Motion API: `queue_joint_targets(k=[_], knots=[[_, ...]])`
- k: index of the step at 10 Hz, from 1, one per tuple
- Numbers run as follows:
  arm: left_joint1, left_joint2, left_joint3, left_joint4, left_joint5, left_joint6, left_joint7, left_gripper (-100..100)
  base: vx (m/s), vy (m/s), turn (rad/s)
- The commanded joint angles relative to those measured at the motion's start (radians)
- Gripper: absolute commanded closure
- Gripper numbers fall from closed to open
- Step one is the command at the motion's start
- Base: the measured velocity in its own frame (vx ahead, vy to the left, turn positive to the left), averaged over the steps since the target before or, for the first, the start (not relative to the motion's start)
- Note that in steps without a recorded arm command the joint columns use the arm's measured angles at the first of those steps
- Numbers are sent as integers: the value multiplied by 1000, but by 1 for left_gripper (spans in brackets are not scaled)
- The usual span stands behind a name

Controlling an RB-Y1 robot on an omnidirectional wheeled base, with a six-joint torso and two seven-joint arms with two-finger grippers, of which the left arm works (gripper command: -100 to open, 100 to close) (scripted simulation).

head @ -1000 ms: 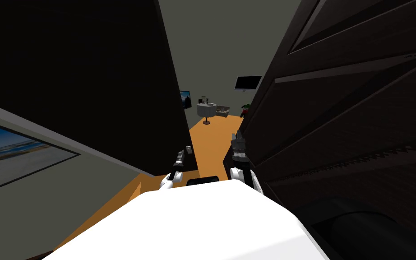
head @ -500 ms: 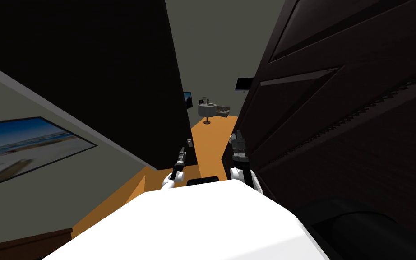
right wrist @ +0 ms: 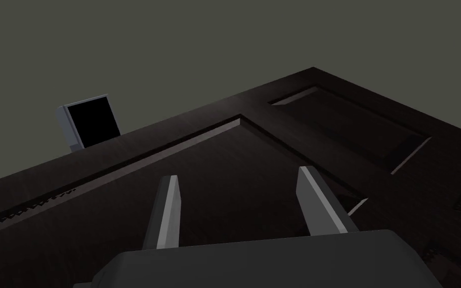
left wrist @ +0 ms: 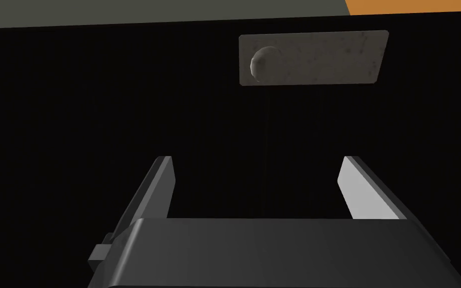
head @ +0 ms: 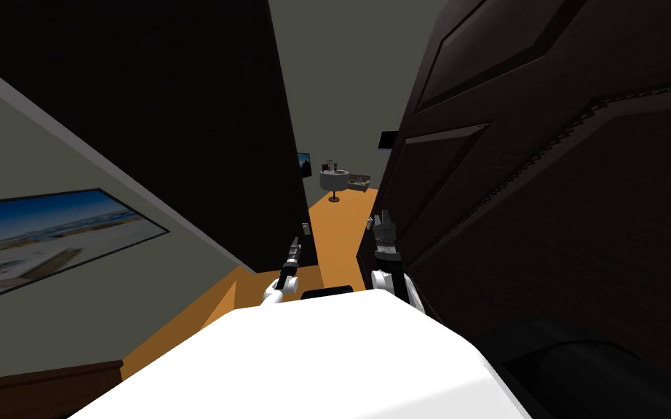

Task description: Push the door open

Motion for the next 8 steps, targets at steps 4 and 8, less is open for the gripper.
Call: queue_joint_targets(k=[4,8], knots=[[4,6,7,-3,3,-7,-11,-100,227,5,-22],[5,-25,14,0,6,-16,-19,-100,201,-6,-19]])
